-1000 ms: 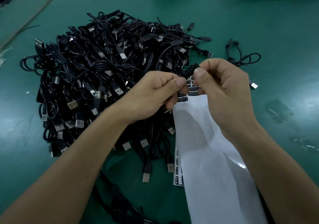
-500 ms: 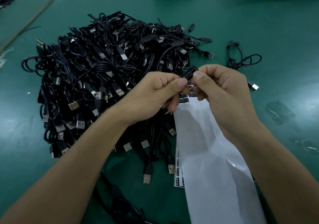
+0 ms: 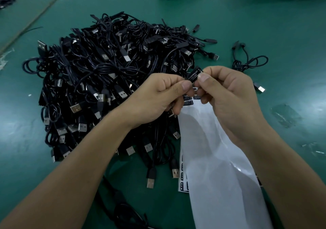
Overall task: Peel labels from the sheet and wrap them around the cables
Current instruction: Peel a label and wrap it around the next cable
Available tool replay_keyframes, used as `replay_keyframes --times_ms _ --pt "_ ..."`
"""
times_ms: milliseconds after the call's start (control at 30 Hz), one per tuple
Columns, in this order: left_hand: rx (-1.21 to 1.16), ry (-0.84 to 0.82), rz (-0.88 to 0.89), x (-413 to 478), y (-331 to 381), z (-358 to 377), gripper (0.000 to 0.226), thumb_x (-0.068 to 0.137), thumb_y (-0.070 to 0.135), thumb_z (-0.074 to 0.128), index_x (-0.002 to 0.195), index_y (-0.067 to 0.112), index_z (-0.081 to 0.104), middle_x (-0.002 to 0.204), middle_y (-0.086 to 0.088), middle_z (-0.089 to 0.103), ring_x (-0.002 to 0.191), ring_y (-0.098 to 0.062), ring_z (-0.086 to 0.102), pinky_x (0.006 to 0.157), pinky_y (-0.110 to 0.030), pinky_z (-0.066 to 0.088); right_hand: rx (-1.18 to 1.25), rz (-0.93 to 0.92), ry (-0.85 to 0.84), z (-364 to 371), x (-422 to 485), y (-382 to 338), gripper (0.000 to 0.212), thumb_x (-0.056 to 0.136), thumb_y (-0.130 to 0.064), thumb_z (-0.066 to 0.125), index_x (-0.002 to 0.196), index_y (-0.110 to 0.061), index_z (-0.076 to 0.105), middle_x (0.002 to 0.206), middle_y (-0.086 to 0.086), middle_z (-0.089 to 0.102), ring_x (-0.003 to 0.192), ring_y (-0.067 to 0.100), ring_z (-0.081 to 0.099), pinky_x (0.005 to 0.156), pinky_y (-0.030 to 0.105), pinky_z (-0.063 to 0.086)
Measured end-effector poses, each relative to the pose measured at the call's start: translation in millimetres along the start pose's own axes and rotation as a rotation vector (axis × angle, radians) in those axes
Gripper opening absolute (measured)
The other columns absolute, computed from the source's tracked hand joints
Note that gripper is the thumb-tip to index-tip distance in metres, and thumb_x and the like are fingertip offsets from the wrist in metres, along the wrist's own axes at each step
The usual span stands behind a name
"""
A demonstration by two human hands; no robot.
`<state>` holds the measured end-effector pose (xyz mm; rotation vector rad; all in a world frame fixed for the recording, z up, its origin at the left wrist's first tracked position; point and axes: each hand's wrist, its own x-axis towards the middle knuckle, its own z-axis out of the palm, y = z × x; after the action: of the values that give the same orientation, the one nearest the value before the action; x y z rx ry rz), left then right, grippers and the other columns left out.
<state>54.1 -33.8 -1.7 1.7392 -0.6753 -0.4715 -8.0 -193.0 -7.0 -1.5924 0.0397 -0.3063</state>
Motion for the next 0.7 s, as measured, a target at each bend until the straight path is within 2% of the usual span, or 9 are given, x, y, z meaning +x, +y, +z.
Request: replay_keyframes --times_ms 200,367,700 --pt "0.006 0.011 -0.008 -0.7 0.8 -0.2 0.028 0.104 0.022 0.047 0.087 0.012 0.065 0.048 0.006 0.057 0.044 -0.003 0.043 0.048 -0.01 0.034 0.053 0.003 0.009 0.4 0.1 -2.3 0.017 0.096 -0.012 0.055 0.082 -0.012 0.064 0.069 -0.005 0.064 0.067 0.011 0.054 0.063 0.022 0.046" --pt "0.005 0.013 -0.011 -1.6 1.9 0.2 0.028 0.105 0.021 0.046 0.087 0.011 0.065 0.048 0.006 0.057 0.044 -0.004 0.042 0.048 -0.011 0.033 0.021 0.027 0.001 -0.6 -0.3 -2.5 0.021 0.1 -0.005 0.053 0.083 -0.009 0.063 0.066 -0.006 0.063 0.068 0.014 0.052 0.063 0.023 0.045" --pt "0.017 0.002 -0.014 -2.3 3.2 -0.1 0.027 0.105 0.021 0.046 0.087 0.013 0.065 0.049 0.005 0.057 0.045 -0.005 0.041 0.048 -0.011 0.033 0.031 0.049 -0.011 0.3 -0.8 -2.9 0.022 0.101 -0.005 0.053 0.083 -0.01 0.064 0.068 -0.003 0.064 0.069 0.013 0.054 0.064 0.024 0.045"
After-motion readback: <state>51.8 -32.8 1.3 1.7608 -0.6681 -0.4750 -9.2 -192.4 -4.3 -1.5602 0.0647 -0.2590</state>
